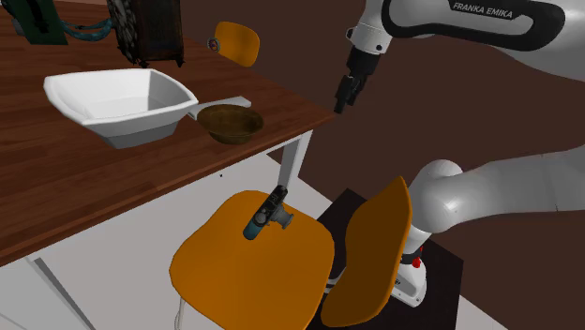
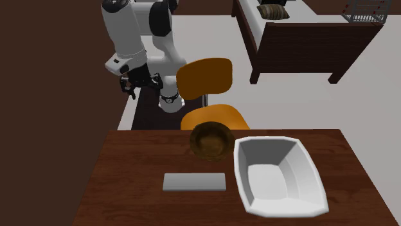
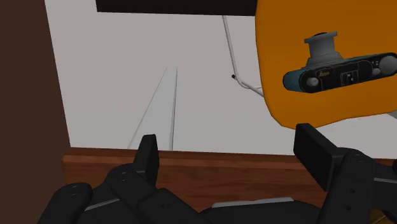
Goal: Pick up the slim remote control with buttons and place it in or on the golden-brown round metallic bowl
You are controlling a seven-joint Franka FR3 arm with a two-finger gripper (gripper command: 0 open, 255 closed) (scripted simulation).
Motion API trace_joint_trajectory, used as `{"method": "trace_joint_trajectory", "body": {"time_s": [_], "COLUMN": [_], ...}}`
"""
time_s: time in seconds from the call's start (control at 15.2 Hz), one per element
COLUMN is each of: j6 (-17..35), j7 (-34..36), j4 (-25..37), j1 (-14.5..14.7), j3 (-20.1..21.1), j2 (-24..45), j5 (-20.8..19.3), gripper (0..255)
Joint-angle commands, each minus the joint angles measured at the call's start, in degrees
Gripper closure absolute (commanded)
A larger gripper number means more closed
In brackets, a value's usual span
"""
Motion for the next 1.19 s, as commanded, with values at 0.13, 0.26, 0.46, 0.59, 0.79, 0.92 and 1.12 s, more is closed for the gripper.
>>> {"method": "trace_joint_trajectory", "body": {"time_s": [0.13,0.26,0.46,0.59,0.79,0.92,1.12], "j6": [2.29,4.26,6.62,7.82,9.09,9.6,9.91], "j7": [-4.23,-8.43,-14.68,-18.83,-24.97,-28.98,-34.8], "j4": [2.46,5.18,9.7,12.97,18.17,21.81,27.5], "j1": [1.54,3.11,5.43,6.88,8.86,10.03,11.55], "j3": [-1.2,-2.26,-3.53,-4.15,-4.7,-4.8,-4.56], "j2": [4.76,9.48,16.43,20.94,27.53,31.78,37.94], "j5": [-0.55,-0.85,-0.87,-0.62,0.05,0.62,1.53], "gripper": [0,0,0,0,0,0,0]}}
